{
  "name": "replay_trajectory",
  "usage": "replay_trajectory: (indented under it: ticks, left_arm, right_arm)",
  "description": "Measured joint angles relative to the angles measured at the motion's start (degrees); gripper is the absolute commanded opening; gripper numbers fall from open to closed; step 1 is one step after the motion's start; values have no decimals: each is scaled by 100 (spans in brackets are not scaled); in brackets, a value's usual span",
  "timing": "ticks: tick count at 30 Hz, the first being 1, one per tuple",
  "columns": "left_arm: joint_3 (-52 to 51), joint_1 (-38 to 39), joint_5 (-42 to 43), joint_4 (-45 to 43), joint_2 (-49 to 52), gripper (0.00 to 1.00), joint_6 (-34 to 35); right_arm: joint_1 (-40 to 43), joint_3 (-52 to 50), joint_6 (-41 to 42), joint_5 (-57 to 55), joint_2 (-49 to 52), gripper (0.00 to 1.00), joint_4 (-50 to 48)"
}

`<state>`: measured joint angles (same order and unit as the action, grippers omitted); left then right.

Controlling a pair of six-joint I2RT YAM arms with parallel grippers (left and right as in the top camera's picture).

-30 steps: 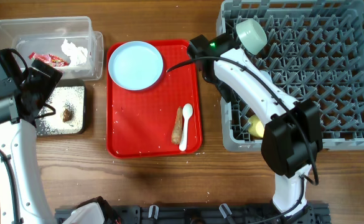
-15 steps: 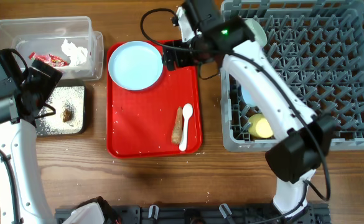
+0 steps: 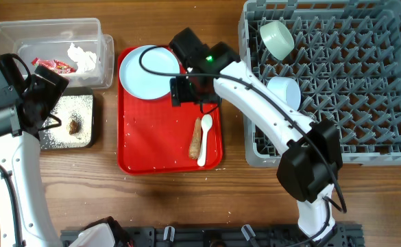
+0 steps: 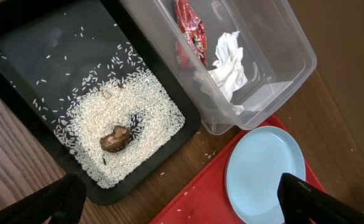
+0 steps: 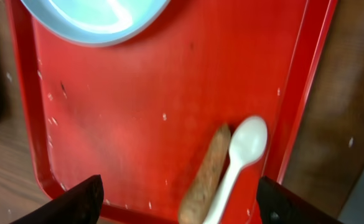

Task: Sort waste into correct bins and load items into the dishwasher rack
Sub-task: 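Grasp the light blue bowl with the right gripper and place in rack, then reach the right gripper to the white plate on the red tray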

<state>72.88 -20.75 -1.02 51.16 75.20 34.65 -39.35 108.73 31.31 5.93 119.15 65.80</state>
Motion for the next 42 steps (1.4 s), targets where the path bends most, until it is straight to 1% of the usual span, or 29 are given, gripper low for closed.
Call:
replay_trajectory:
  ticks: [2,4,8,9,11,15,17,18,20,24,29,31,32,34,36,39,40,42]
  left_arm:
    - [0,0,0,2,0,100,2]
    - [0,0,0,0,0,100,0]
    - [0,0,0,0,0,100,2]
    - [0,0,0,-2,0,100,2]
    - [0,0,0,-2,0,100,2]
    - [0,0,0,0,0,100,2]
    - [0,0,0,2,0,100,2]
    - [0,0,0,0,0,100,0]
    - [0,0,0,0,0,100,2]
    - [0,0,0,0,0,100,2]
    - [0,0,0,-2,0,100,2]
    - [0,0,0,0,0,100,2]
    - [0,0,0,0,0,100,2]
    - [0,0,0,0,0,100,2]
    - [0,0,0,0,0,100,2]
    - [0,0,0,0,0,100,2]
    - [0,0,0,2,0,100,0]
    - [0,0,0,0,0,100,0]
  right_arm:
    - [-85,-7,-4,0,0,83,195]
    - [-85,-9,-4,-2,0,83,157]
    - [-85,-37,-4,-136,0,82,-553]
    - [-85,-48,-7,-210,0,78,-826]
    - [-85,-55,-9,-365,0,76,-1397]
    - [-85,-55,-4,-503,66,75,-2057]
    - [-85,-55,-2,-538,439,70,-2286]
    - [-85,-59,20,-540,737,70,-2579]
    - [-85,-61,17,-546,1021,70,-2798]
    - [-20,-61,22,-570,1320,70,-3036]
    - [337,-61,149,-649,1770,60,-3469]
    - [396,-59,210,-732,1829,49,-3637]
    - [393,-59,225,-772,1845,44,-3663]
    - [389,-57,254,-857,1853,39,-3609]
    - [389,13,275,-907,1853,34,-3213]
    - [389,203,278,-994,1847,27,-2363]
    - [389,225,286,-1005,1843,24,-2194]
    - [407,428,315,-1005,1851,19,-1338]
